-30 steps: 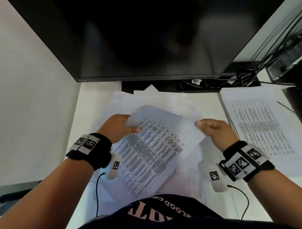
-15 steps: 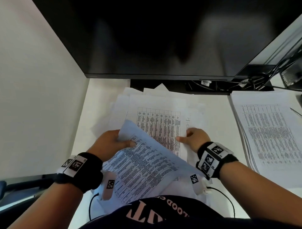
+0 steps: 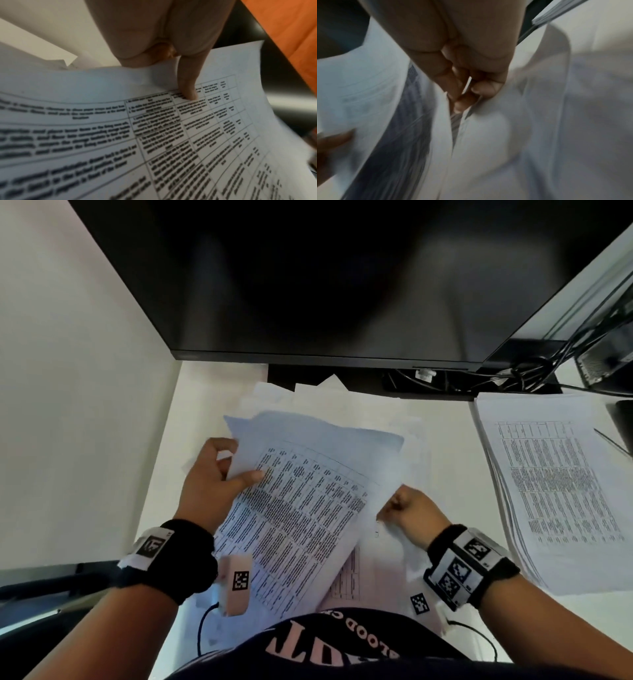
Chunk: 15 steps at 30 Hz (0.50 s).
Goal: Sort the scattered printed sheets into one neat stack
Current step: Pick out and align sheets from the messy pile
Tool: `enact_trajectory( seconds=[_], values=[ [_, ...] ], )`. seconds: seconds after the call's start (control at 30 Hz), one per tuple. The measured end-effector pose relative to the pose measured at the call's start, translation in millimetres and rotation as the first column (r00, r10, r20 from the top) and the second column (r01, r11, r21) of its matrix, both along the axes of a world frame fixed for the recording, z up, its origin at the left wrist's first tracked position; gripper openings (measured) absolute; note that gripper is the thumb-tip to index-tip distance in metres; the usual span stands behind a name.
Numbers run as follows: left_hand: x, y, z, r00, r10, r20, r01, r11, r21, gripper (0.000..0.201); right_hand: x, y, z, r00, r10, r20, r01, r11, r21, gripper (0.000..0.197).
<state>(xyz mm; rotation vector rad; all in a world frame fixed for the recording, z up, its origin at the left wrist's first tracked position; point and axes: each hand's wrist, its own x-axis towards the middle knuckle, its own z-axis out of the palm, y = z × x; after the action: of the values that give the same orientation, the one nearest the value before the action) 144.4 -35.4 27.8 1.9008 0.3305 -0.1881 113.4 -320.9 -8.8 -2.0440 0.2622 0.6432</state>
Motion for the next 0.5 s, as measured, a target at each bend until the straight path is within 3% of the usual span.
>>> enact_trajectory(
  seconds=[0.07, 0.1, 0.13, 0.17, 0.27, 0.3, 0.37, 0.43, 0.5],
  values=[
    [-6, -2, 7, 0.999, -0.023, 0.035, 0.024, 0.999, -0.031, 0.073, 14, -14, 3, 0.995, -0.096, -0.001, 0.095, 0.988, -0.119, 0.024],
    [-9, -3, 11, 0.997, -0.07, 0.035, 0.071, 0.996, -0.048, 0.085, 22, -22, 5, 0.979, -0.199, 0.045, 0.202, 0.976, -0.087, 0.031],
    [-13, -4, 16, 0.991, -0.13, 0.027, 0.131, 0.989, -0.067, 0.089, 29, -29, 7, 0.953, -0.289, 0.089, 0.295, 0.953, -0.061, 0.037],
    [-16, -5, 19, 0.98, -0.197, 0.019, 0.198, 0.978, -0.071, 0.079, 36, -35, 6, 0.936, -0.319, 0.148, 0.331, 0.941, -0.071, 0.042],
    [-24, -8, 22, 0.878, -0.478, -0.02, 0.475, 0.866, 0.153, 0.014, 55, -44, -2, 0.964, -0.179, 0.195, 0.225, 0.942, -0.25, 0.043],
    [-27, -7, 20, 0.841, -0.54, -0.037, 0.536, 0.822, 0.191, 0.003, 60, -44, -3, 0.976, -0.121, 0.179, 0.171, 0.94, -0.295, 0.041],
    [-32, -7, 15, 0.801, -0.598, -0.022, 0.591, 0.784, 0.191, 0.011, 70, -41, -5, 0.989, 0.029, 0.142, 0.034, 0.906, -0.422, 0.049],
    [-36, -10, 13, 0.77, -0.635, 0.06, 0.619, 0.767, 0.169, 0.029, 75, -36, -6, 0.98, 0.198, 0.026, -0.142, 0.783, -0.606, 0.072],
    [-38, -10, 10, 0.765, -0.636, 0.102, 0.616, 0.768, 0.174, 0.052, 76, -30, -8, 0.969, 0.244, -0.047, -0.206, 0.685, -0.699, 0.091]
  ],
)
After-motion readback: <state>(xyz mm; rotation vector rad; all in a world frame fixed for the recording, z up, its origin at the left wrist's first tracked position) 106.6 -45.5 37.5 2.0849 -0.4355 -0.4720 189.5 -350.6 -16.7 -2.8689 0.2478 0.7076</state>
